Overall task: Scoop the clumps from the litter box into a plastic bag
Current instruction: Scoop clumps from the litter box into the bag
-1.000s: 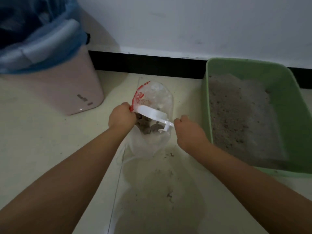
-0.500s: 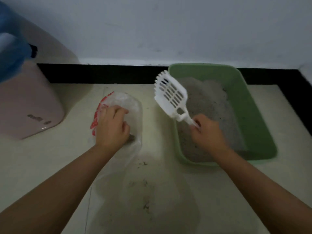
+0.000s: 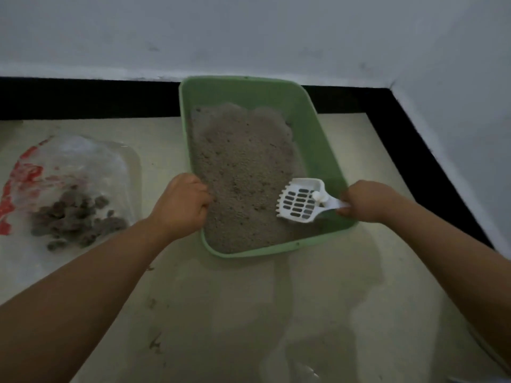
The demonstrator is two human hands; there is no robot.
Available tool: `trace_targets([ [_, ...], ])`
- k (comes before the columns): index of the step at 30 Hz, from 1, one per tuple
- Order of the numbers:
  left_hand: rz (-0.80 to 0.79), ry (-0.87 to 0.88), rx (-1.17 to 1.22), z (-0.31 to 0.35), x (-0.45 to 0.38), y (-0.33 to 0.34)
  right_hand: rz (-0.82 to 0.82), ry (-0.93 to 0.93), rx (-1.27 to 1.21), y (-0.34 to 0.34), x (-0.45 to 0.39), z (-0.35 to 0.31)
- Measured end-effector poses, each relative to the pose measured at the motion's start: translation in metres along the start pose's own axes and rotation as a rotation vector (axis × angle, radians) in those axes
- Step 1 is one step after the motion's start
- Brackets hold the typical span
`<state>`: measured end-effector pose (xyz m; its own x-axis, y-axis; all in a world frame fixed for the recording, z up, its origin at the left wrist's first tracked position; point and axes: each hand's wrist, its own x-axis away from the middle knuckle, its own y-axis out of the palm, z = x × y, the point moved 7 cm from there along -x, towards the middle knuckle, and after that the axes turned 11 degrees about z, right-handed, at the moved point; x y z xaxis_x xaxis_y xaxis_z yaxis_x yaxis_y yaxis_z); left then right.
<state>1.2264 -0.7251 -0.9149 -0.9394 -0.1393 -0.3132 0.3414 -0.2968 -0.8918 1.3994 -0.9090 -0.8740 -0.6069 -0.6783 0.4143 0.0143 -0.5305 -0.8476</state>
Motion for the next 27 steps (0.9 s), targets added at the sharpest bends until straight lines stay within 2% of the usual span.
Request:
trace_targets([
  [4, 0.015, -0.006, 0.118, -0.007, -0.007, 0.002, -0.046, -0.095, -0.077, 0.014, -0.01, -0.01],
  [7, 0.088, 0.037, 0.022, -0.007, -0.01, 0.003, -0.072, -0.049, -0.137, 0.017, -0.017, -0.009],
  [8, 0.066, 0.051, -0.027, -0.006, -0.013, 0.004, -0.067, -0.021, -0.151, 0.013, -0.019, -0.006],
  [11, 0.056, 0.076, -0.098, -0.008, -0.026, 0.006, -0.042, 0.154, -0.268, -0.006, -0.022, 0.009],
  [14, 0.032, 0.024, -0.143, -0.024, -0.044, 0.011, -0.018, 0.299, -0.461, -0.021, -0.036, 0.01],
  [18, -0.108, -0.05, -0.182, -0.04, -0.053, 0.02, -0.106, 0.563, -0.859, -0.012, -0.069, -0.003],
  [20, -0.183, 0.011, -0.23, -0.035, -0.049, 0.02, -0.161, 0.664, -1.058, -0.006, -0.084, -0.011],
  [23, -0.183, 0.02, -0.273, -0.039, -0.05, 0.023, -0.167, 0.667, -1.234, -0.007, -0.104, -0.029],
  [27, -0.152, 0.047, -0.284, -0.036, -0.05, 0.024, -0.058, 0.592, -1.211, -0.02, -0.131, -0.048],
])
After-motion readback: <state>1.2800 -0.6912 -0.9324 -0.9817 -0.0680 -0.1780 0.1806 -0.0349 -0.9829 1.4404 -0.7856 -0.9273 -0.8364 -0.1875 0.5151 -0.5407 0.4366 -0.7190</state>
